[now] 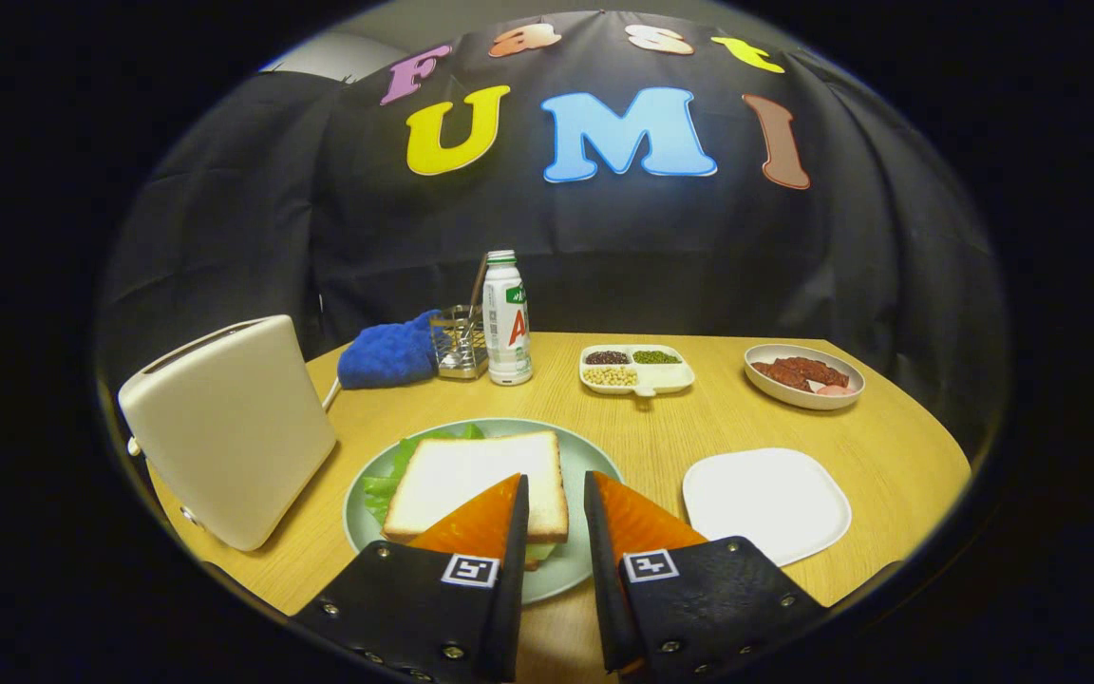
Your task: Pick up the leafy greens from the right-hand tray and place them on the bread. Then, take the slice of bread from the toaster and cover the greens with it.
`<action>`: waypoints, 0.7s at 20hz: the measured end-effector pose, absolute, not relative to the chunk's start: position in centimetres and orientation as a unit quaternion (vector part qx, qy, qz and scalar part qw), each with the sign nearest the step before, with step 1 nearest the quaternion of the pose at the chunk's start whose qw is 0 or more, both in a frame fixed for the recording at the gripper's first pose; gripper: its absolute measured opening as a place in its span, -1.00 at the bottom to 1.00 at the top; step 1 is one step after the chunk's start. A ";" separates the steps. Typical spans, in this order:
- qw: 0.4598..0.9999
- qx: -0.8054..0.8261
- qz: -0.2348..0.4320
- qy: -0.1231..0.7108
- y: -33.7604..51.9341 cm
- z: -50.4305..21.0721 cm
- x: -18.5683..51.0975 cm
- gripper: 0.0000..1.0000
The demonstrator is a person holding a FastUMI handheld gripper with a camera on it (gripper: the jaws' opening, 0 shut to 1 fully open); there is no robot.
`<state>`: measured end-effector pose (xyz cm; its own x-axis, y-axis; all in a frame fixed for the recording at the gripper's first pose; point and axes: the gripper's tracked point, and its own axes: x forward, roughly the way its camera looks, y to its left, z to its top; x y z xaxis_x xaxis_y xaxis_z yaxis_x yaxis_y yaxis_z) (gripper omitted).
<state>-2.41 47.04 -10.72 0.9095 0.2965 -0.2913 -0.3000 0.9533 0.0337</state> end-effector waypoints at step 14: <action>0.996 -0.009 0.073 0.049 27.7 -3.8 -2.0 -0.33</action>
<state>-1.97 27.68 -3.76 0.9845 0.1454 -0.0984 -0.1471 0.9891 -0.0103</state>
